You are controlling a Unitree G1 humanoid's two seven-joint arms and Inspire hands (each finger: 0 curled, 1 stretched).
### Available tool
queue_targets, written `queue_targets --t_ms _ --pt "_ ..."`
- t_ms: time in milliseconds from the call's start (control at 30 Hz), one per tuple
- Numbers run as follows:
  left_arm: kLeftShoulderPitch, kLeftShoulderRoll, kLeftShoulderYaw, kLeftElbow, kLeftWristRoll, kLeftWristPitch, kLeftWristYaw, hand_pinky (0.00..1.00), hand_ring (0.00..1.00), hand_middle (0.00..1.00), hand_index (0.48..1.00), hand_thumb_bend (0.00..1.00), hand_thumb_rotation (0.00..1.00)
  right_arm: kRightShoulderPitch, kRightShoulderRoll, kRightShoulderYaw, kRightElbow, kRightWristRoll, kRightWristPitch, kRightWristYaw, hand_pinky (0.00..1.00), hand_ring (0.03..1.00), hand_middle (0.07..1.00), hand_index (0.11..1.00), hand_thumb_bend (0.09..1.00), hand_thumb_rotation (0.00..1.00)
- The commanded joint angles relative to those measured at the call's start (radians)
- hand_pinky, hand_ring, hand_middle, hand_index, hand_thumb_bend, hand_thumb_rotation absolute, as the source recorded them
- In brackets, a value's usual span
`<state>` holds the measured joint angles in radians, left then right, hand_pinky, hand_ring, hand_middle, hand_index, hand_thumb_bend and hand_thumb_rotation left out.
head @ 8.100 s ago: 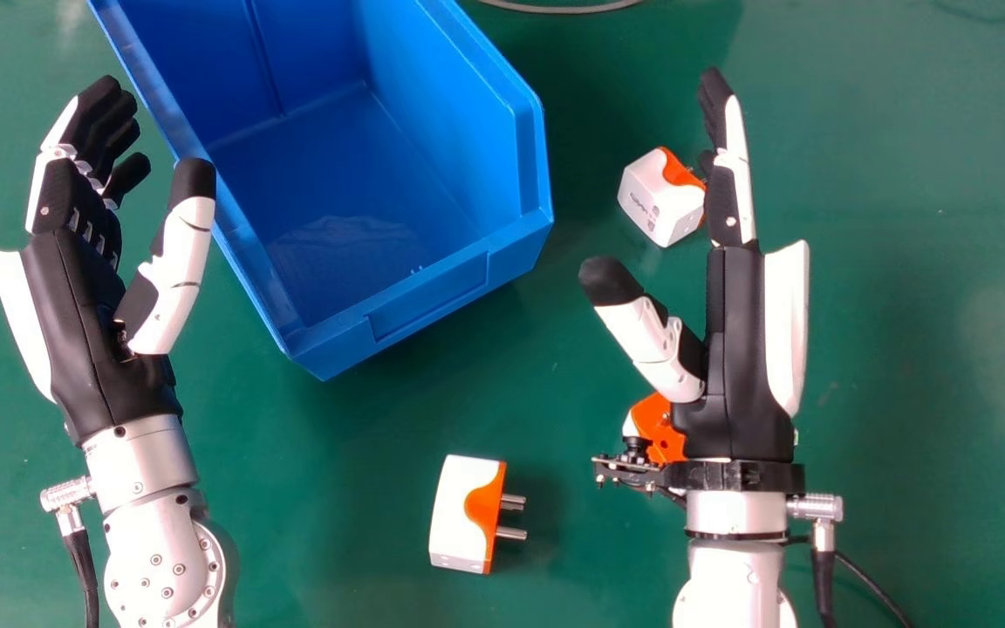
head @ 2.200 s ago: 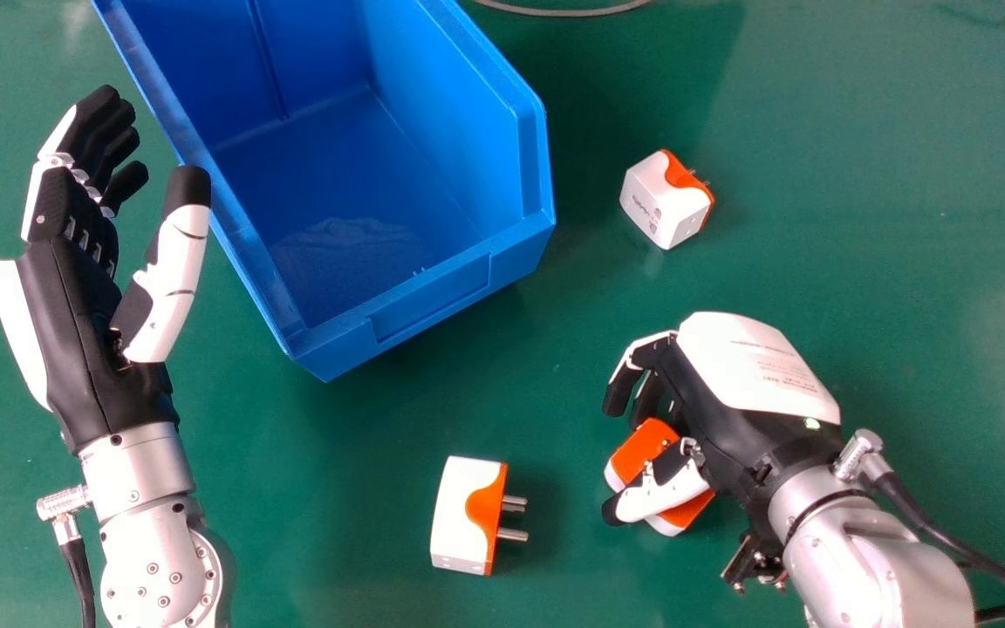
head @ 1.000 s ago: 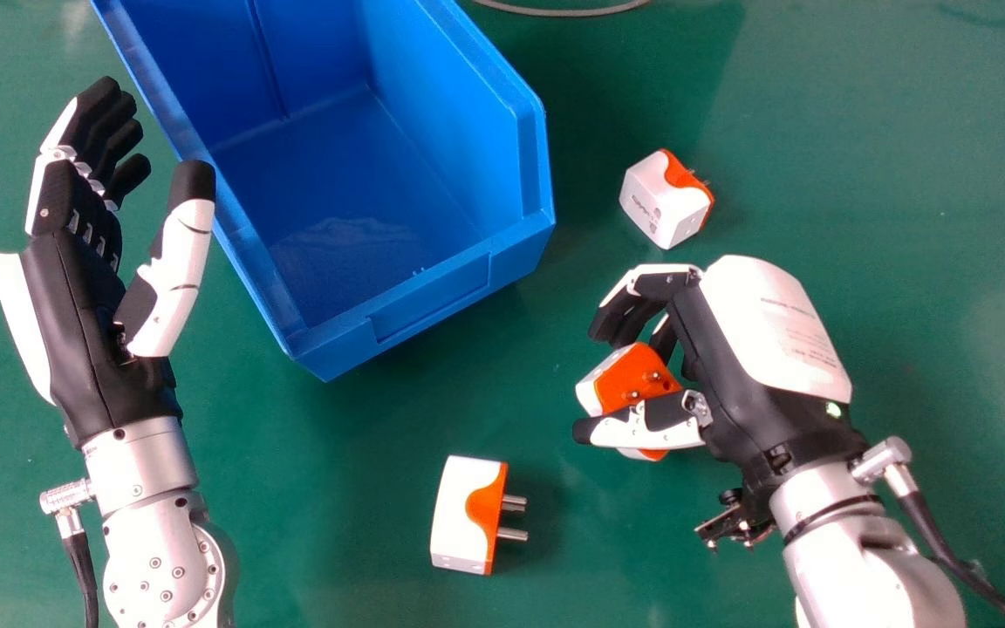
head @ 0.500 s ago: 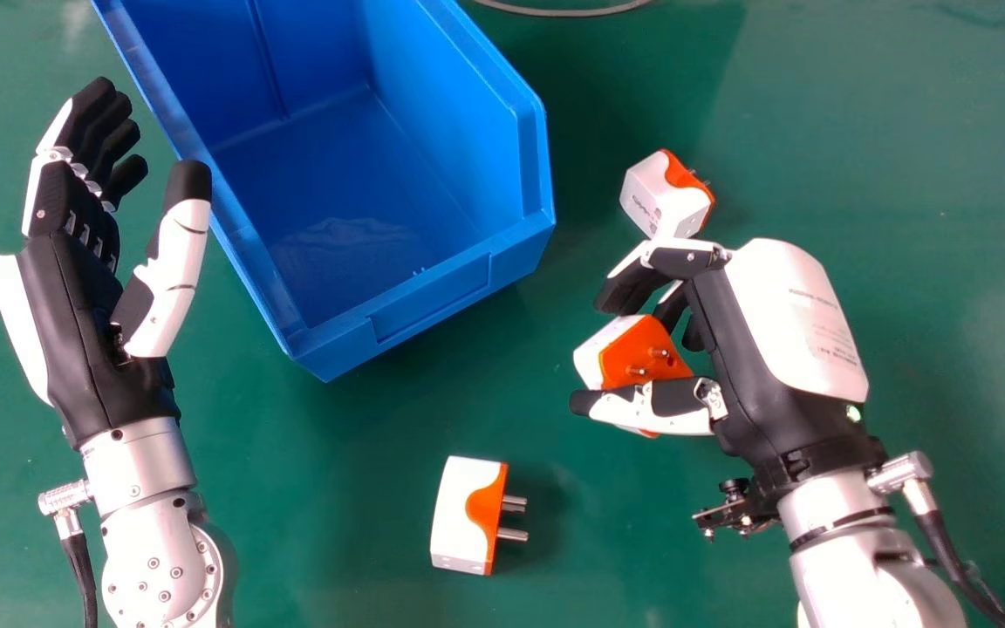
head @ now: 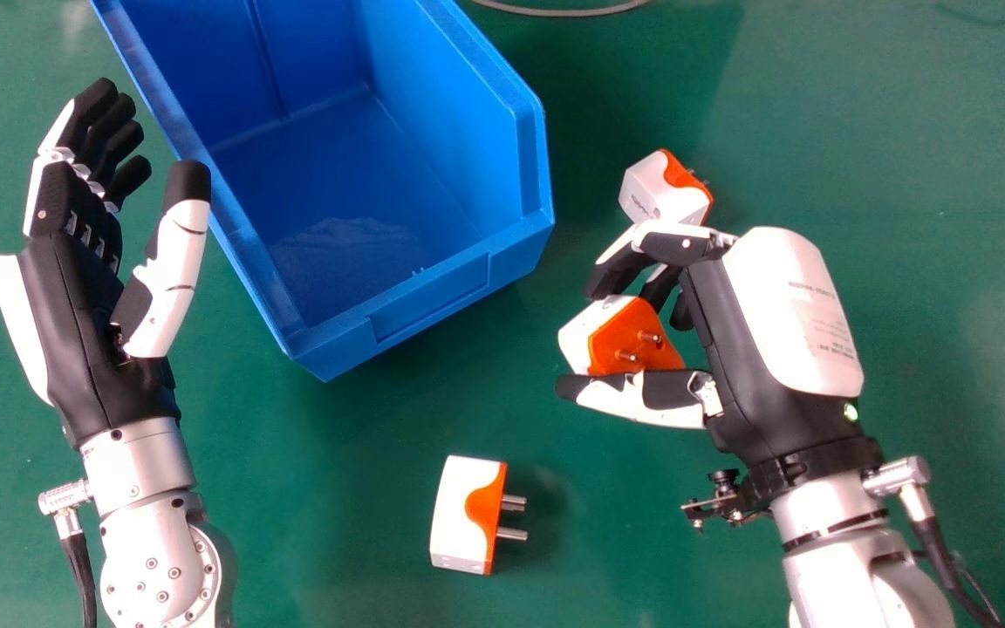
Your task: Pick all objects and put in blue box
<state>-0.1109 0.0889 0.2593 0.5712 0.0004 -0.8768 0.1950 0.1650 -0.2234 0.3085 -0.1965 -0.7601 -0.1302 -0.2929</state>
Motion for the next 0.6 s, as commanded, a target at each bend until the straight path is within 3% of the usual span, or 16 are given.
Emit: queue_targets --t_ms 0,500,567 --pt "0.001 -0.001 -0.002 -0.018 -0.002 -0.006 -0.005 0.80 0.81 0.83 0.796 0.70 0.47 -0.034 0.006 -0.002 -0.005 -0.007 -0.047 -0.041 0.32 0.426 0.524 0.455 0.496 0.00" --pt "-0.007 -0.005 -0.002 -0.013 0.006 -0.008 0.005 0.78 0.81 0.83 0.800 0.70 0.47 -0.147 0.048 0.015 -0.014 -0.027 -0.124 -0.055 0.31 0.429 0.538 0.458 0.495 0.00" --pt "-0.008 -0.007 -0.003 -0.014 0.001 -0.009 0.002 0.78 0.81 0.83 0.800 0.71 0.47 -0.169 0.054 0.017 -0.018 -0.020 -0.133 -0.049 0.31 0.429 0.542 0.460 0.494 0.00"
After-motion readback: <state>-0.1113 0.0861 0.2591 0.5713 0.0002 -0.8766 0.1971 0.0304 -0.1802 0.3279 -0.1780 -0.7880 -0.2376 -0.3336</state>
